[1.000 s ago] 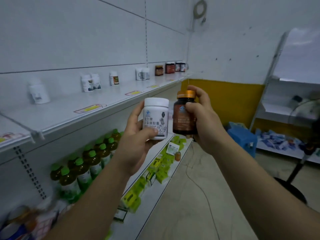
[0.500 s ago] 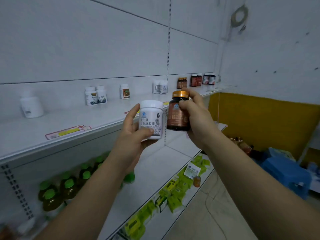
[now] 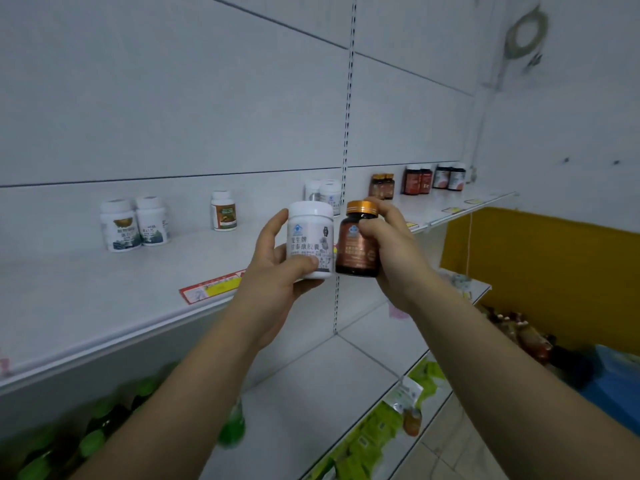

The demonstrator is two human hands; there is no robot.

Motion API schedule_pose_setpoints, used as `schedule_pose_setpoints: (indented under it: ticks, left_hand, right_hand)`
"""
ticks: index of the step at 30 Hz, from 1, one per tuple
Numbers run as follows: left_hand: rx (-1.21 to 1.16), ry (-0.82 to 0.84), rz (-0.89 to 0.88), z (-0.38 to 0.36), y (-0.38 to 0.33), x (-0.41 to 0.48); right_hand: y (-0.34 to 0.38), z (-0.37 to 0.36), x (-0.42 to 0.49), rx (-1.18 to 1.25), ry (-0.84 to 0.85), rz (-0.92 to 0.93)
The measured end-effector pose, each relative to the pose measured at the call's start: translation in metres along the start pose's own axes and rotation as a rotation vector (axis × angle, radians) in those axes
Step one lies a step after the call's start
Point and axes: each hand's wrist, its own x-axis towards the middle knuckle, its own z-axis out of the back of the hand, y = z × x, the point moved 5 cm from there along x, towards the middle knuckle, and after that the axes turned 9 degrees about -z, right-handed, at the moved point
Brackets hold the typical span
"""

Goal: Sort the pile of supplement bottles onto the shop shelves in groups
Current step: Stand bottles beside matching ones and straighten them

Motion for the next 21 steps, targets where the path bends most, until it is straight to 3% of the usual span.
schedule_pose_setpoints:
  ticks: [8,21]
  left_hand:
    - [0.150,-0.100,-0.039,-0.027,0.038,0.045]
    - [0.221,-0.221,0.008,-0.165,0.134,0.146]
  right_hand:
    - [-0.011,0.045,0.077,0.060,0.122,-0.014]
    - [0.008,0.192,0.198,-0.040,0.229,-0.026]
